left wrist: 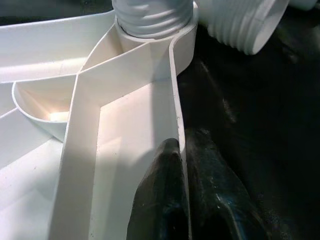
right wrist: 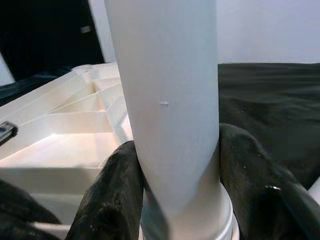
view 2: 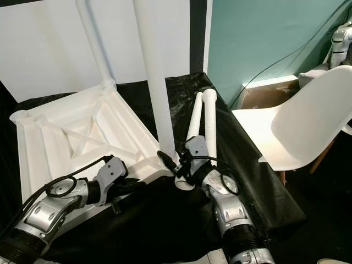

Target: Building children table

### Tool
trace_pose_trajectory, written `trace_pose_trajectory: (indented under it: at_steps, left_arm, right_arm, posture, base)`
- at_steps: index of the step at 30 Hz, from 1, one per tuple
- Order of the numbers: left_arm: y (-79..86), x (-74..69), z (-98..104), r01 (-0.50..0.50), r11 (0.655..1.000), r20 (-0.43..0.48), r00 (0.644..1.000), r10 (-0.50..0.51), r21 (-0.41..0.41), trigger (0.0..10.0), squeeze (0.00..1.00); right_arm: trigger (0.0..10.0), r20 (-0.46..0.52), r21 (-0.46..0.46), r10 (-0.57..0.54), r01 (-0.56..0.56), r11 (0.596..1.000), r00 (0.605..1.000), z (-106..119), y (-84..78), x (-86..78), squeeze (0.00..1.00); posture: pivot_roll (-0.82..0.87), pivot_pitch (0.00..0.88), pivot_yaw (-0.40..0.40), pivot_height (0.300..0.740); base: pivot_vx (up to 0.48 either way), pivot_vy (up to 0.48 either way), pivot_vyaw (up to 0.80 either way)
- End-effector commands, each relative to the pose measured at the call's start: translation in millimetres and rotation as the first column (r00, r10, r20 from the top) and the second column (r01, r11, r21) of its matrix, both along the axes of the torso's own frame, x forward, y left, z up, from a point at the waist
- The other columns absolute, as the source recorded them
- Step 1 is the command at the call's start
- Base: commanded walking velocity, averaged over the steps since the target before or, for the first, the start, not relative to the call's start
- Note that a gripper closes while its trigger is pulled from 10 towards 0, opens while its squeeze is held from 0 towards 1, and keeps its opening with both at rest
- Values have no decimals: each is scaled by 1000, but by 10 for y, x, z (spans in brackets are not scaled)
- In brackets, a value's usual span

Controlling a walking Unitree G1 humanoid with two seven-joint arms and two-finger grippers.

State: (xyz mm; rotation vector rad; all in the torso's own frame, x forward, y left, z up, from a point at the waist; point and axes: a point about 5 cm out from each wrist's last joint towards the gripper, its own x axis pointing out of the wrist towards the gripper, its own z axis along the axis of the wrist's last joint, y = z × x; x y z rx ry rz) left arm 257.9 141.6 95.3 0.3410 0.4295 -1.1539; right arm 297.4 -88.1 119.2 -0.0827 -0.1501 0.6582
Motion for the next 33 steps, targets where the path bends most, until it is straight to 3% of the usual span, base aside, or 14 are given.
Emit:
trace_pose_trajectory:
  at_steps: [1,5,8,9,10,11,12,13,17,18,22,25,32,33]
  left_arm:
    - [-63,-316,-367,117,993,-225,968,-108,27,10000,0]
    - [-74,-307,-360,117,993,-223,969,-109,23,10000,0]
    - [-82,-309,-365,119,993,-223,968,-111,21,10000,0]
    - [-84,-312,-369,120,993,-224,968,-112,22,10000,0]
    - [-85,-314,-371,120,992,-224,968,-113,22,10000,0]
    - [-86,-315,-372,121,992,-224,968,-113,22,10000,0]
    - [-86,-315,-372,121,992,-225,968,-113,21,10000,0]
    - [-86,-316,-372,120,993,-225,968,-113,20,10000,0]
    - [-90,-318,-375,119,993,-226,968,-112,19,10000,0]
    - [-93,-319,-377,119,993,-226,968,-112,18,10000,0]
    - [-100,-317,-386,120,993,-229,967,-113,16,10000,0]
    - [-120,-302,-388,121,993,-226,967,-114,15,10000,0]
    - [-126,-298,-391,118,993,-225,968,-112,17,10000,0]
    - [-125,-299,-392,118,993,-226,968,-111,18,10000,0]
  right_arm:
    - [0,63,91,-199,193,977,978,300,-137,183,0]
    - [0,56,109,-286,279,954,957,364,-104,222,0]
    - [0,64,106,-279,272,956,958,393,-43,226,0]
    - [3216,60,95,-246,240,966,967,383,12,209,0]
    - [7608,57,85,-219,214,973,974,371,48,192,0]
    - [7608,54,78,-203,199,977,978,362,71,181,0]
    - [10000,49,74,-173,169,983,984,349,93,164,0]
    - [10000,41,66,-144,141,988,989,334,105,155,1000]
    - [10000,6,17,-56,55,998,998,292,125,165,1000]
    - [10000,-25,3,0,0,1000,1000,277,135,173,0]
    - [10000,-63,-88,205,-210,974,977,290,100,171,0]
    - [10000,-115,-160,335,-350,923,935,289,-46,177,0]
    - [10000,-145,-224,395,-419,880,907,310,-207,229,0]
    - [4902,-147,-231,392,-417,879,908,313,-233,250,0]
  posture:
    - [18,0,37,740]
    - [14,0,37,740]
    - [14,0,37,740]
    - [14,0,37,740]
    - [14,0,37,740]
    - [14,0,37,740]
    - [14,0,37,740]
    - [14,0,37,740]
    - [12,0,36,740]
    - [11,0,34,740]
    - [4,0,35,740]
    - [1,0,36,740]
    - [1,0,39,740]
    - [1,0,39,740]
  base:
    - [0,0,0]
    - [0,0,0]
    - [0,0,0]
    - [0,0,0]
    - [0,0,0]
    - [0,0,0]
    - [0,0,0]
    - [0,0,0]
    - [0,0,0]
    - [0,0,0]
    - [0,0,0]
    - [0,0,0]
    - [0,0,0]
    - [0,0,0]
